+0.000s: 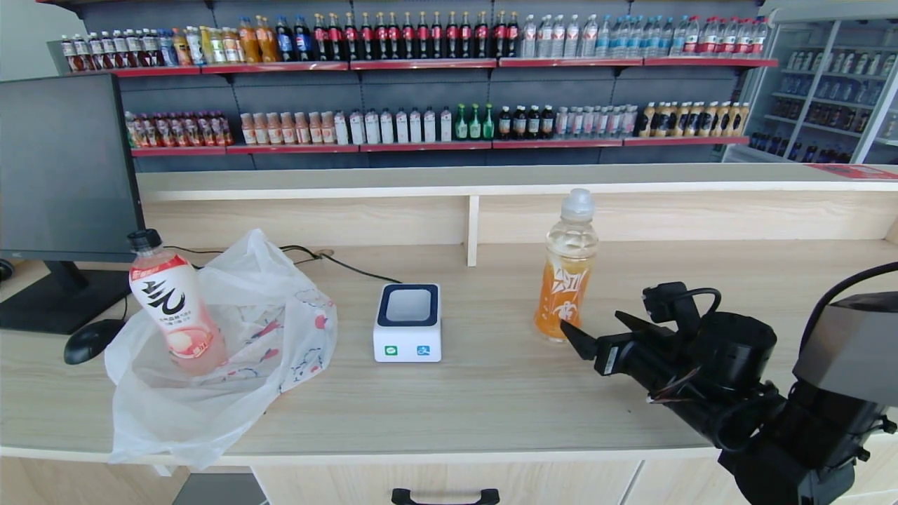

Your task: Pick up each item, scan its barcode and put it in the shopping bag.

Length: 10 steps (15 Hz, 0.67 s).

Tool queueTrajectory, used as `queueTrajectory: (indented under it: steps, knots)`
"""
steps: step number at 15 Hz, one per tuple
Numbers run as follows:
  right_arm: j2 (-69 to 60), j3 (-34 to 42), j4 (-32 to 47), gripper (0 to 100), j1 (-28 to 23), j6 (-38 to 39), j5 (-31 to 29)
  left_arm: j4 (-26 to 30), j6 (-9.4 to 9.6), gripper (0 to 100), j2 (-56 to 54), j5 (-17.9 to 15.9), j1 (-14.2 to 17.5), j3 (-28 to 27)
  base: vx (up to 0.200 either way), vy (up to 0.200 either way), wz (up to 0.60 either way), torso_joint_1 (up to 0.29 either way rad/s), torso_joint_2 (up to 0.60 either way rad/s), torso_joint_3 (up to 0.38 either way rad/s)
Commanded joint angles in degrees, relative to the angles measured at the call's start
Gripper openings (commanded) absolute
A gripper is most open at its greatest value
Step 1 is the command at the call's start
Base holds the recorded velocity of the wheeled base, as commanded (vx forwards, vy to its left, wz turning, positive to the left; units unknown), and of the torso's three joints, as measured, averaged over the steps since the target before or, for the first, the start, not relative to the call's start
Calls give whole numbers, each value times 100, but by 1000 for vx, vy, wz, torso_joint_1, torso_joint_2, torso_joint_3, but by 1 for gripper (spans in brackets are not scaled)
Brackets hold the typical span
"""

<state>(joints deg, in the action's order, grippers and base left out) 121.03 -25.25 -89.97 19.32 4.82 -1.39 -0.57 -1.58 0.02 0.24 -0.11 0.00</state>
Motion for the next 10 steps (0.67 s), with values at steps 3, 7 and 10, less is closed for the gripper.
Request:
queueTrajectory:
  steps: [3, 7, 10]
  knots:
    - [140, -200, -3, 100, 142, 2, -2, -4, 0, 100, -2, 2, 2, 0, 0, 0, 0, 0, 0, 0]
    - [17, -138, -3, 100, 160, 2, -2, -4, -9, 100, -2, 2, 2, 0, 0, 0, 0, 0, 0, 0]
    - [-246, 46, -3, 100, 37, 11, -2, -4, 0, 100, -2, 2, 2, 0, 0, 0, 0, 0, 0, 0]
